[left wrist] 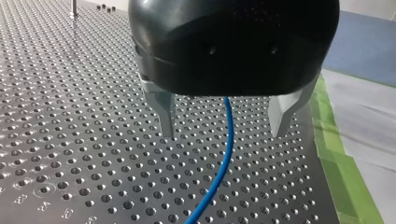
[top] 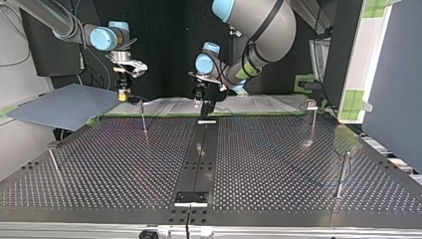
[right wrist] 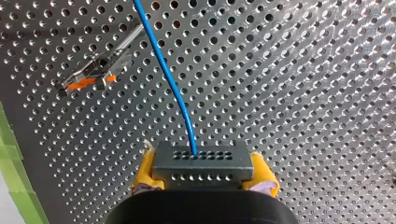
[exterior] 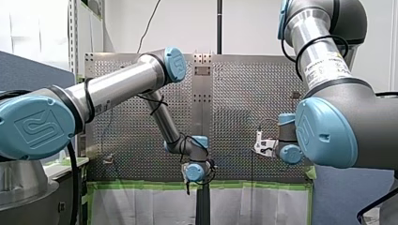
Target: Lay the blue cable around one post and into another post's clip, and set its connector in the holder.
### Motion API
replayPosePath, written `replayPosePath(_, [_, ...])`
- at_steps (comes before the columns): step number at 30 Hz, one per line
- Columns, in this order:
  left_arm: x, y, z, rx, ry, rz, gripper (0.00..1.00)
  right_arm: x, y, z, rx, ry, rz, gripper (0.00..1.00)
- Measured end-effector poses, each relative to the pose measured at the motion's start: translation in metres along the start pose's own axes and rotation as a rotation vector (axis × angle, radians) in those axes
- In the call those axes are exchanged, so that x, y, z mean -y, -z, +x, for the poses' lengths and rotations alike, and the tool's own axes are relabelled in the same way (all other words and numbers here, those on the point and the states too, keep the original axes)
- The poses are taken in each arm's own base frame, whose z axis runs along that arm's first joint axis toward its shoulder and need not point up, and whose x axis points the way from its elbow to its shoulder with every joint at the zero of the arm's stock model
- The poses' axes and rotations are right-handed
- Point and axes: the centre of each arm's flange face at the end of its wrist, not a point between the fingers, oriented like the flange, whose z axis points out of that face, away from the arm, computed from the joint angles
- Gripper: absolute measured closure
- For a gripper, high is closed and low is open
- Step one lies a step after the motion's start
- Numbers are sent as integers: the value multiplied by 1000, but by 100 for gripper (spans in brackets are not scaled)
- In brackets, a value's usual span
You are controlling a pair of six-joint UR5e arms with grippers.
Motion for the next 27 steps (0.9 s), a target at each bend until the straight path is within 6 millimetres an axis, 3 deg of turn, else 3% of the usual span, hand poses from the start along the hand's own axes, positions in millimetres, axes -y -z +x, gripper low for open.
replayPosePath(4, [0, -1, 0, 4, -4, 0, 0, 0, 0, 0, 0, 1, 0, 100])
replayPosePath(6, [0, -1, -1, 4, -6, 1, 18, 0, 0, 0, 1, 1, 0, 100])
replayPosePath(8, [0, -1, -1, 3, -8, 3, 18, 0, 0, 0, 1, 1, 0, 100])
replayPosePath(9, [0, -1, 0, 3, -10, 5, 44, 0, 0, 0, 1, 1, 0, 100])
replayPosePath(10, [0, -1, 0, 2, -12, 7, 44, 0, 0, 0, 1, 1, 0, 100])
replayPosePath(12, [1, -1, 0, 1, -19, 14, 59, 0, 0, 0, 1, 1, 0, 100])
replayPosePath(13, [2, 0, 0, 0, -27, 19, 59, 0, 0, 0, 1, 1, 0, 100])
replayPosePath(15, [3, 0, 0, 0, -42, 25, 72, 0, 0, 0, 1, 1, 0, 100])
replayPosePath(20, [4, 0, 0, 0, -60, 29, 80, 0, 0, 0, 0, 1, 0, 100])
replayPosePath(27, [3, -1, 0, -2, -58, 29, 80, 0, 0, 0, -1, 2, 0, 100])
